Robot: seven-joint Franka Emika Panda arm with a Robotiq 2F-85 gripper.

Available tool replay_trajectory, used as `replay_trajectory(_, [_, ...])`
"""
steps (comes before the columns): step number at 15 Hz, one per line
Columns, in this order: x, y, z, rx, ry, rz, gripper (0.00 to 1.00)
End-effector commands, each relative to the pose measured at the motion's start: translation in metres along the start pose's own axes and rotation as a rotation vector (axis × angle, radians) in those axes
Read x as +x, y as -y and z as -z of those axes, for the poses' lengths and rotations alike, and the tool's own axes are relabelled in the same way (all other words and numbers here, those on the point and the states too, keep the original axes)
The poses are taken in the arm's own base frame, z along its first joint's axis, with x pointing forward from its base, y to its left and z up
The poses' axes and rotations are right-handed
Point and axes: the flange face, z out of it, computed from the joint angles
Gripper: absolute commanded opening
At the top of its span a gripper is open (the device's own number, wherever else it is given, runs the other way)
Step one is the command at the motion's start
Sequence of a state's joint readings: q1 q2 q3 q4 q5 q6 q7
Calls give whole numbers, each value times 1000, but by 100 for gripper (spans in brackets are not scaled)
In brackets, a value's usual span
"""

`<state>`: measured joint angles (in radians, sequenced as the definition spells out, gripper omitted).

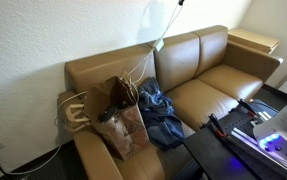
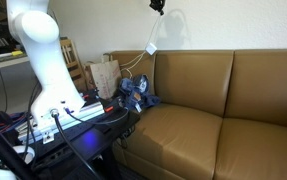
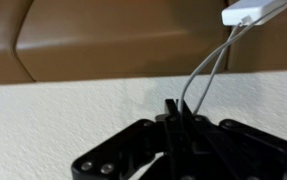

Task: Move the cable to right

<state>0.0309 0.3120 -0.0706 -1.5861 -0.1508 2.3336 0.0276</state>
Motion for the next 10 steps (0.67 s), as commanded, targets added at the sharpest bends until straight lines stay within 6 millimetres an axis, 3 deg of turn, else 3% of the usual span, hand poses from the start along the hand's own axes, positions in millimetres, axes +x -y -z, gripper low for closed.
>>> replay_trajectory(1, [-48,-78,-40,9,90,-193,1])
replay_trajectory(5, [-115,-153,-121,70,208,-407,1])
replay_trajectory(7, [-151,-178,-167,89,276,-469,1])
replay_trajectory(10, [-209,-196,-242,83,415,-502,1])
